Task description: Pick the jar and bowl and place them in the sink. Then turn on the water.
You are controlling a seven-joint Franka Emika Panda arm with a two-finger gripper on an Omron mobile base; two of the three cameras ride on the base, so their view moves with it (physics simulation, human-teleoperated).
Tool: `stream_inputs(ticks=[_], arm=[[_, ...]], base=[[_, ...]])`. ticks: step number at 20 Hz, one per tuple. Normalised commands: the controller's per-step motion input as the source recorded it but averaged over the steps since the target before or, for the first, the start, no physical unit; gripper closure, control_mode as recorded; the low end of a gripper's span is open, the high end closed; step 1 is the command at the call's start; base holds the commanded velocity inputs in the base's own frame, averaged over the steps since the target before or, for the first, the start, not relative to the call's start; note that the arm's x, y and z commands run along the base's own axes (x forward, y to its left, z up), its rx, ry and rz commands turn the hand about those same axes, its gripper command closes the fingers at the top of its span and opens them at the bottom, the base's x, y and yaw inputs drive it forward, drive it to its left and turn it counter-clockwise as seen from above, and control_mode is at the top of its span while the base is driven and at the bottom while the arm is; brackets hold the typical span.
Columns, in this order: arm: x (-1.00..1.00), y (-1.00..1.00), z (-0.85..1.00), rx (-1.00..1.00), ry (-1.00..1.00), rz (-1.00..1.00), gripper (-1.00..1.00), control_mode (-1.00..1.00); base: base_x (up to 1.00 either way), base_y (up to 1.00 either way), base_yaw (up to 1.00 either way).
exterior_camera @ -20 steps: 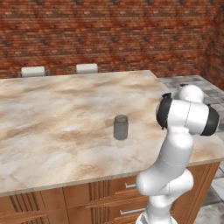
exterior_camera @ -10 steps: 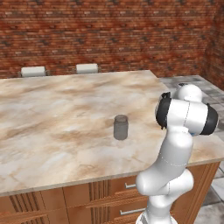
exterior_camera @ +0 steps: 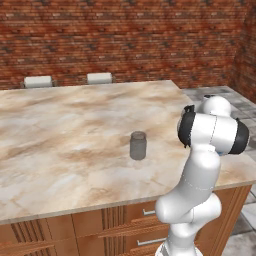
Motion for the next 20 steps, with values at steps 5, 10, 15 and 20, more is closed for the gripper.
stream_inputs(ticks=[5, 10, 15, 20], arm=[[0.0, 0.0, 0.02, 0.0, 0.0, 0.0, 1.0, -1.0], [0.0, 0.0, 0.03, -0.01, 0.0, 0.0, 1.0, -1.0], [0.0, 0.0, 0.12, -0.06, -0.05, 0.0, 1.0, -1.0], [-0.01, 0.01, 0.2, -0.12, -0.15, 0.03, 1.0, -1.0]], base=[[0.0, 0.0, 0.0], [0.0, 0.0, 0.0], [0.0, 0.0, 0.0], [0.0, 0.0, 0.0]])
